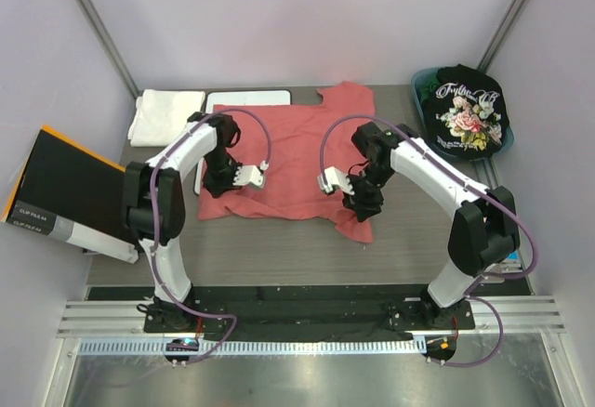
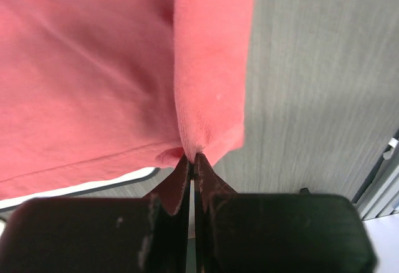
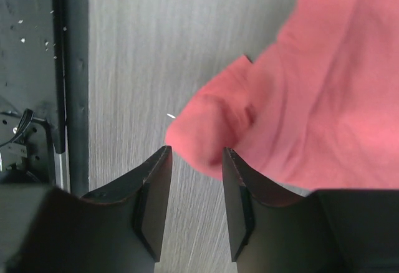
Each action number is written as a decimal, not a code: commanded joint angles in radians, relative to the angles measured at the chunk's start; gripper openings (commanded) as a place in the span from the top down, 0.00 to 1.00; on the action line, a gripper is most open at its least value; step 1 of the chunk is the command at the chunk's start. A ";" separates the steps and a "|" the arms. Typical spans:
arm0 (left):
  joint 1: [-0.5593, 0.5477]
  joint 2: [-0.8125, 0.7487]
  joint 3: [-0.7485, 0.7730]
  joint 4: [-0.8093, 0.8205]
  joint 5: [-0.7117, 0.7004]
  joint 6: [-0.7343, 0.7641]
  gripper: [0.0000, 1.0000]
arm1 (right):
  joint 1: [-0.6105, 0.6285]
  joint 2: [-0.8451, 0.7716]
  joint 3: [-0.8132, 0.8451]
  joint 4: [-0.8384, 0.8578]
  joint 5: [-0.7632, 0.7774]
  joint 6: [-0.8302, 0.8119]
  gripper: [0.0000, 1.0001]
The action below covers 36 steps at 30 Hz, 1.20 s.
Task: Fold and stack the t-shirts
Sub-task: Flatten out the tshirt
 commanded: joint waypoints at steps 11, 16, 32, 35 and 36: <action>-0.001 0.042 0.118 0.007 -0.056 -0.046 1.00 | 0.015 -0.120 -0.215 0.216 0.167 -0.040 0.53; -0.001 0.049 0.124 0.027 -0.065 -0.051 1.00 | 0.015 -0.141 -0.299 0.216 0.202 -0.120 0.50; 0.008 0.045 0.101 0.076 -0.056 -0.074 1.00 | 0.015 0.009 -0.318 0.443 0.226 -0.107 0.47; 0.012 0.049 0.103 0.087 -0.054 -0.074 1.00 | 0.015 0.046 -0.292 0.448 0.225 -0.091 0.49; 0.012 0.051 0.104 0.091 -0.056 -0.077 1.00 | 0.015 0.050 -0.284 0.448 0.226 -0.091 0.53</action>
